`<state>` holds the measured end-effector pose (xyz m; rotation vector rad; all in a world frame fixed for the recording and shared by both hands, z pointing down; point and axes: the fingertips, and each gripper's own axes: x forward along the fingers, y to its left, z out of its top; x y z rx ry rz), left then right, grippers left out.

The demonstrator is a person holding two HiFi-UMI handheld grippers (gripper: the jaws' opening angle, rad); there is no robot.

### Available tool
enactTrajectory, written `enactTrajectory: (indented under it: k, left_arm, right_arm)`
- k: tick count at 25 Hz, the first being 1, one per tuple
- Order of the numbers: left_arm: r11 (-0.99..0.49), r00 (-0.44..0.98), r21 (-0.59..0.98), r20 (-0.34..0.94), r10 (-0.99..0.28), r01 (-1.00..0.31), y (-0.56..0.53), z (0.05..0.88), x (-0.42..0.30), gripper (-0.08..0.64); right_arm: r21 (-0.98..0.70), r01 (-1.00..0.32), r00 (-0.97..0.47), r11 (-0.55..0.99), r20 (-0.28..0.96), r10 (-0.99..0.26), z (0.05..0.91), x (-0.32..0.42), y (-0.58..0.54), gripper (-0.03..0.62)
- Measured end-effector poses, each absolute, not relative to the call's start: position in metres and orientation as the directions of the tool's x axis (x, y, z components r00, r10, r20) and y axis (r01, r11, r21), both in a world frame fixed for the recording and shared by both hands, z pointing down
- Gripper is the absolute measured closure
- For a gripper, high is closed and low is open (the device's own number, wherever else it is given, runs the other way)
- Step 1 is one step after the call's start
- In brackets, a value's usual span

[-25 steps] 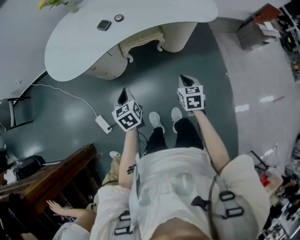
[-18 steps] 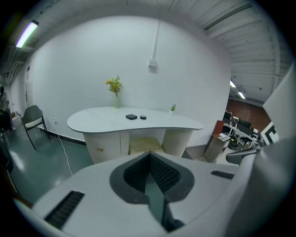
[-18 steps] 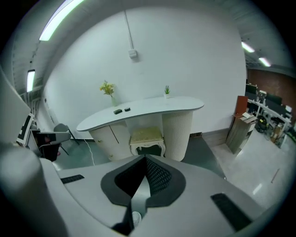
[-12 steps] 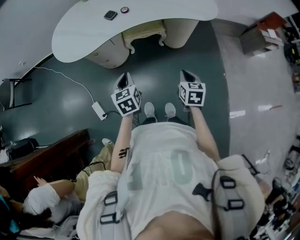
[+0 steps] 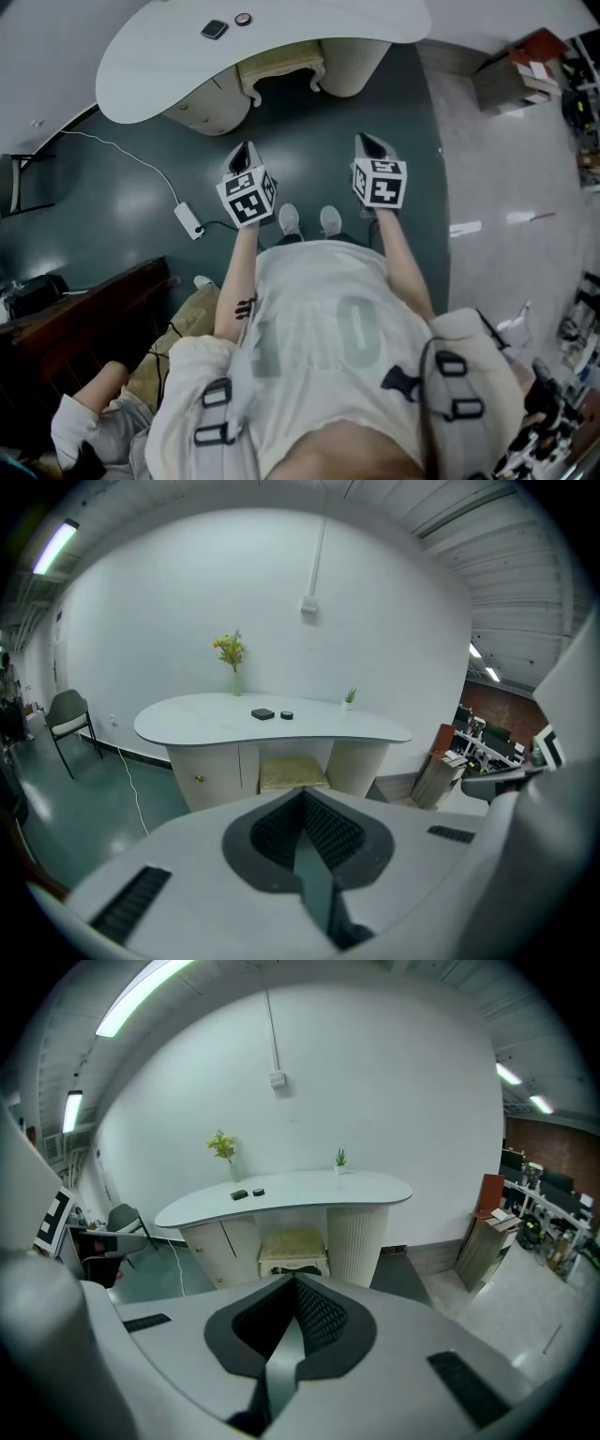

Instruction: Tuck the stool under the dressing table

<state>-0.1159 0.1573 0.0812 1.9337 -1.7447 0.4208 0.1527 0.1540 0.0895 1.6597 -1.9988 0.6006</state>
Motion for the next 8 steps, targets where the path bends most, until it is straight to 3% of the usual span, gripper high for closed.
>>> enactTrajectory:
  k: [8]
  left_arm:
    - [-0.04,0.128,0.168,0.552,-0.824,-0.985,0.131,0.076,-0.097,0.557]
  right_arm:
    - [-0.043,-0.977,-0.188,0.207,0.617,-0.764,0.088,0.164,0.127,0.591]
